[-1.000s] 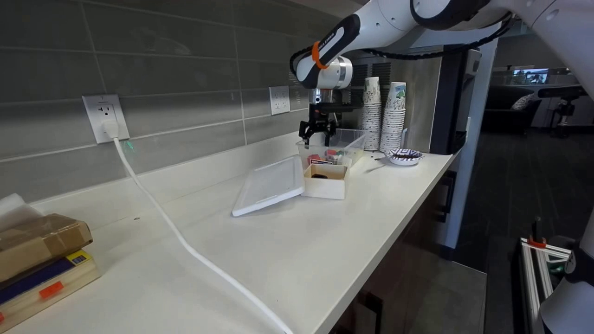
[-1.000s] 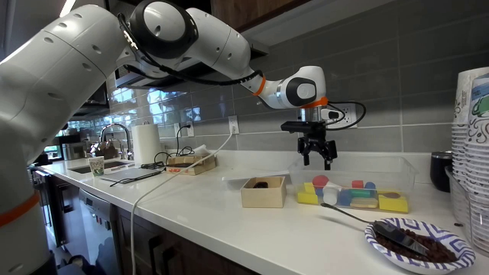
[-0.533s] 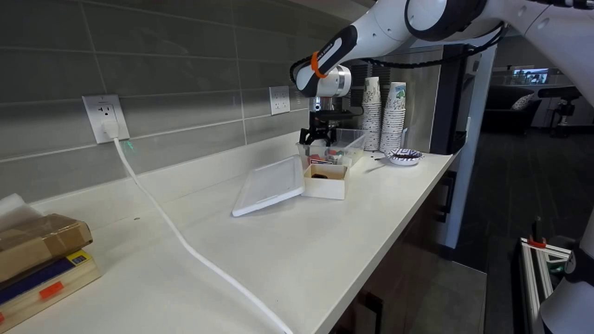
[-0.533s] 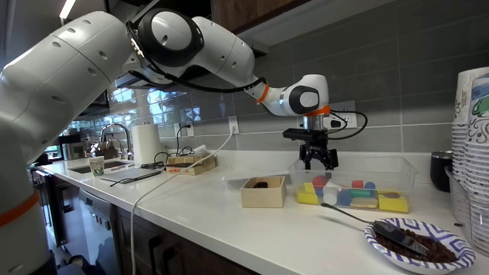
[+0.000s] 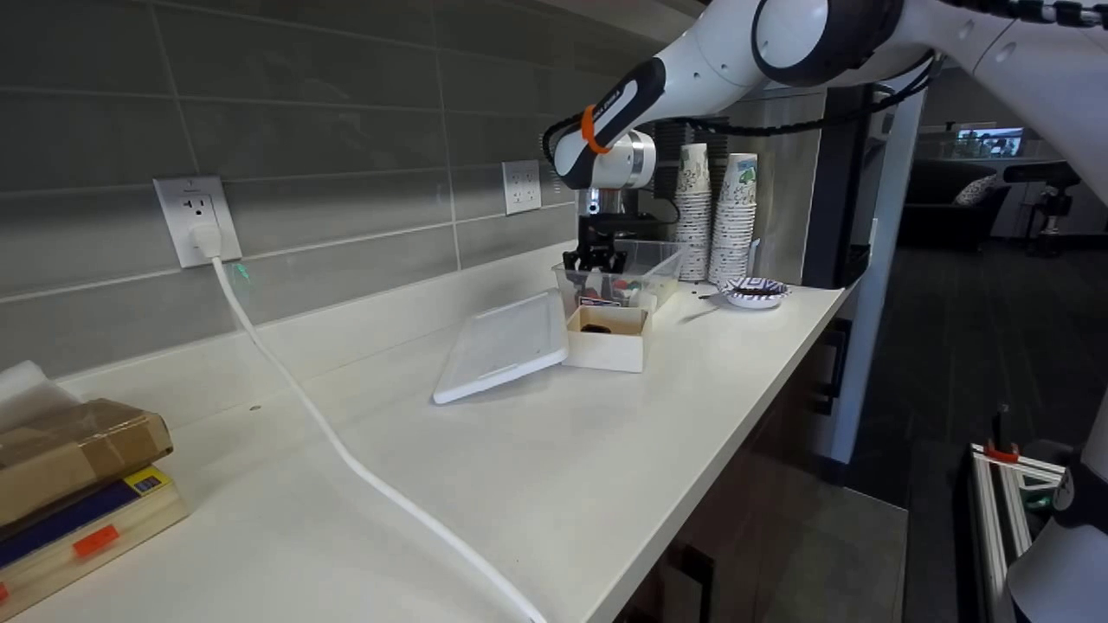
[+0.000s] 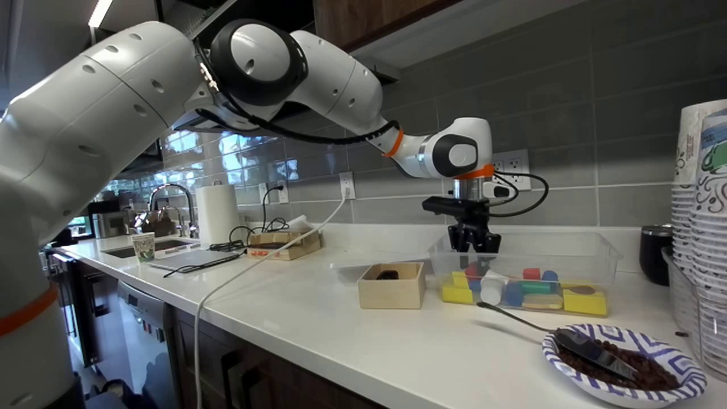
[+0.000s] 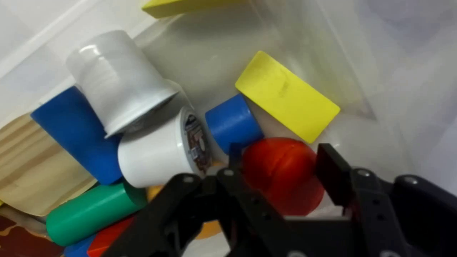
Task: Pick up the orange object from the plastic box and put it into the wooden box
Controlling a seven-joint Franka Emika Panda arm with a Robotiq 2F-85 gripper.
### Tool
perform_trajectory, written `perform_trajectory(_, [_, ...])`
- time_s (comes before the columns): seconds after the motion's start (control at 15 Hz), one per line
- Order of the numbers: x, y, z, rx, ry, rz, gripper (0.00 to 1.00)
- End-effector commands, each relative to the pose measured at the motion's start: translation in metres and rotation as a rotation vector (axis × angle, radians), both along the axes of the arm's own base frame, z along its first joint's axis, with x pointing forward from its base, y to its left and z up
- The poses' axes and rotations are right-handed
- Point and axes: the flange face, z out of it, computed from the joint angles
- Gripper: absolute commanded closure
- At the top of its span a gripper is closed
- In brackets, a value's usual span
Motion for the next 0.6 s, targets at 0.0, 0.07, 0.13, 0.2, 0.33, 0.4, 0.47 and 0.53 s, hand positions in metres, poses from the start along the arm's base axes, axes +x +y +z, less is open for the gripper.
perform_trajectory(0.0, [0.005,-0.004,-0.002,0.014,-0.013,-0.020,0.73])
perform_trajectory(0.07, [0.005,-0.004,-0.003,0.013,-0.013,-0.022,0.82])
perform_trajectory(0.13, [0.004,-0.005,-0.003,0.011,-0.014,-0.024,0.88])
perform_trajectory(0.2, [0.004,-0.005,-0.002,0.010,-0.015,-0.024,0.95])
perform_trajectory(0.33, [0.002,-0.004,0.002,0.010,-0.018,-0.021,0.94])
perform_trajectory(0.4, [0.000,-0.003,0.007,0.006,-0.020,-0.019,0.96])
perform_trajectory(0.47, [-0.003,-0.002,0.012,0.003,-0.021,-0.019,0.95])
perform_trajectory(0.53, [-0.006,0.000,0.019,-0.004,-0.020,-0.024,0.95])
